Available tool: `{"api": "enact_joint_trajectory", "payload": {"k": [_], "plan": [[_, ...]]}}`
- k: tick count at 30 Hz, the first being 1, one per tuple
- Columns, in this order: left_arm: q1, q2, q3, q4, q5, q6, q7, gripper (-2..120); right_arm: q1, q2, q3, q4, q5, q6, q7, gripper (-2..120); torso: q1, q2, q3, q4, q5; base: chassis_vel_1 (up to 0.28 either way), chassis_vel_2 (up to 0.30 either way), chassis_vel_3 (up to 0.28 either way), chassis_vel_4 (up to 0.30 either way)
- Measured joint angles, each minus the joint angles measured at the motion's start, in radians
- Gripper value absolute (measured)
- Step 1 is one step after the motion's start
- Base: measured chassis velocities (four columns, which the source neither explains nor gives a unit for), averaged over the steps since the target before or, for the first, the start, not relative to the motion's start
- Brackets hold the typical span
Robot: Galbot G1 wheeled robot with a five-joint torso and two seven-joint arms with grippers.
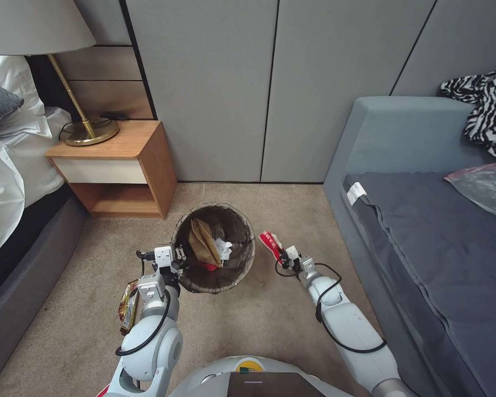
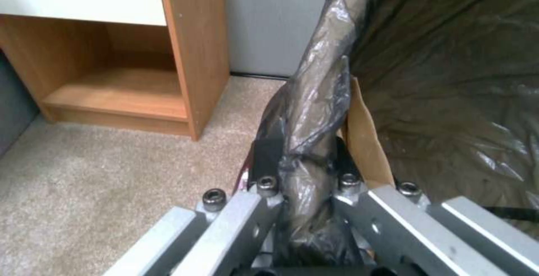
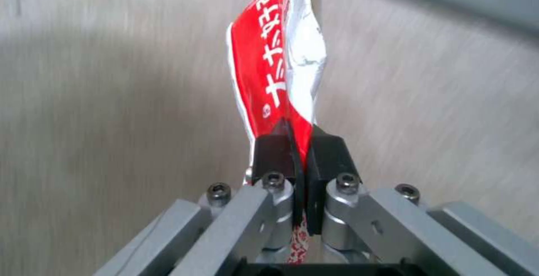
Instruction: Pick up the trash bin, then pick up the garbage from the floor and place it into the trash bin.
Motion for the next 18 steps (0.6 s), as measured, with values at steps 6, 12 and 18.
{"api": "enact_joint_trajectory", "payload": {"k": [6, 12, 18], "plan": [[0.001, 0.001, 0.001, 0.001, -0.002, 0.000, 0.000, 2, -0.061, 0.007, 0.026, 0.123, 0.003, 0.094, 0.084, 0, 0.000, 0.000, 0.000, 0.0000, 0.0001, 0.000, 0.000, 0.000, 0.000], [0.001, 0.002, 0.000, 0.002, -0.002, 0.000, 0.000, 2, -0.109, 0.011, 0.040, 0.241, 0.039, 0.183, 0.115, 0, 0.000, 0.000, 0.000, 0.0000, 0.0002, 0.000, 0.000, 0.000, 0.000], [-0.003, -0.001, 0.005, 0.011, -0.003, 0.000, 0.000, 2, -0.191, 0.012, 0.024, 0.531, 0.109, 0.292, 0.005, 0, 0.000, 0.000, 0.000, 0.0003, 0.0001, 0.000, 0.000, 0.000, 0.000]]}}
